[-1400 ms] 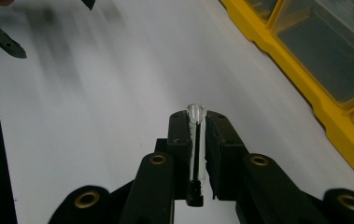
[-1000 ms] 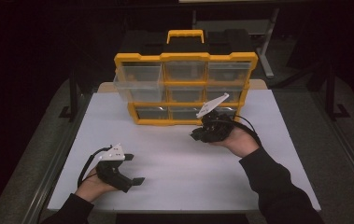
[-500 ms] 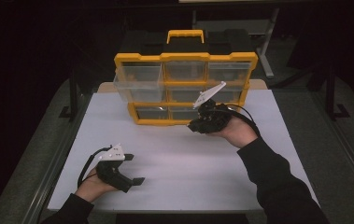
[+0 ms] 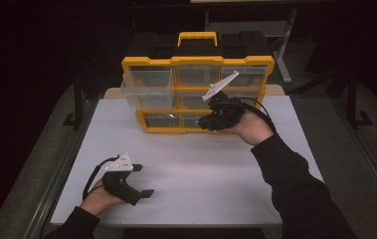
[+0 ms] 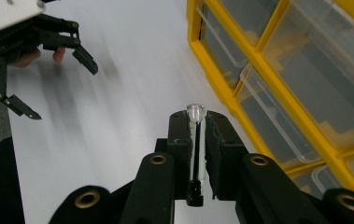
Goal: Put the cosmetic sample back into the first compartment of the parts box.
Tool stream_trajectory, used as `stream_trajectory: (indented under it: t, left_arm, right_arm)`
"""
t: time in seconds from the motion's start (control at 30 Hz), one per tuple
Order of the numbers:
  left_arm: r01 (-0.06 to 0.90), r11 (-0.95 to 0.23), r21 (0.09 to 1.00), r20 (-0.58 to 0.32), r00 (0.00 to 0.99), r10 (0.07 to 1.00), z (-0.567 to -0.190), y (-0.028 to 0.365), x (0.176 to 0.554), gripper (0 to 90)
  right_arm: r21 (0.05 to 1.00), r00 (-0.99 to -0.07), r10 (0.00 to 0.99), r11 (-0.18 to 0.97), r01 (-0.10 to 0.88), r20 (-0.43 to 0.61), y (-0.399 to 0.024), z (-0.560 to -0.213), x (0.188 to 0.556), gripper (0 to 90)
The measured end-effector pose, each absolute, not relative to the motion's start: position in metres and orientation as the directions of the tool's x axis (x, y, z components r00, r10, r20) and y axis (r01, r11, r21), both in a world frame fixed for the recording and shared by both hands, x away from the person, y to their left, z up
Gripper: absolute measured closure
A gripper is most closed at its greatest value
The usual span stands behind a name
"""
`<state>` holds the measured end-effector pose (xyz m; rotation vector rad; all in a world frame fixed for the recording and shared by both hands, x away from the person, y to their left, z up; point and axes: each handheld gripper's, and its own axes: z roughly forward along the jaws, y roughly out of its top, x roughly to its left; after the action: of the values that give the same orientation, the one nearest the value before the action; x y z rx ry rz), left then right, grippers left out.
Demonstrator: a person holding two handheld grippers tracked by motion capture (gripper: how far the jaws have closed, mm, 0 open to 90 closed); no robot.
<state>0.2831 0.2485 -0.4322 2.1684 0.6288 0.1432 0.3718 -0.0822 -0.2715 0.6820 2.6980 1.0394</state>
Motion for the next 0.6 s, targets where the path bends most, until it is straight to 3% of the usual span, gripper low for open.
stream_trajectory:
  t: [0.6]
  left_arm:
    - [0.39, -0.509, 0.767, -0.119, 0.867, 0.484, -0.432, 0.249, 0.283, 0.0]
  right_arm:
    - [0.676, -0.888, 0.46, 0.656, 0.336, -0.004, -0.068, -0.231, 0.388, 79.0]
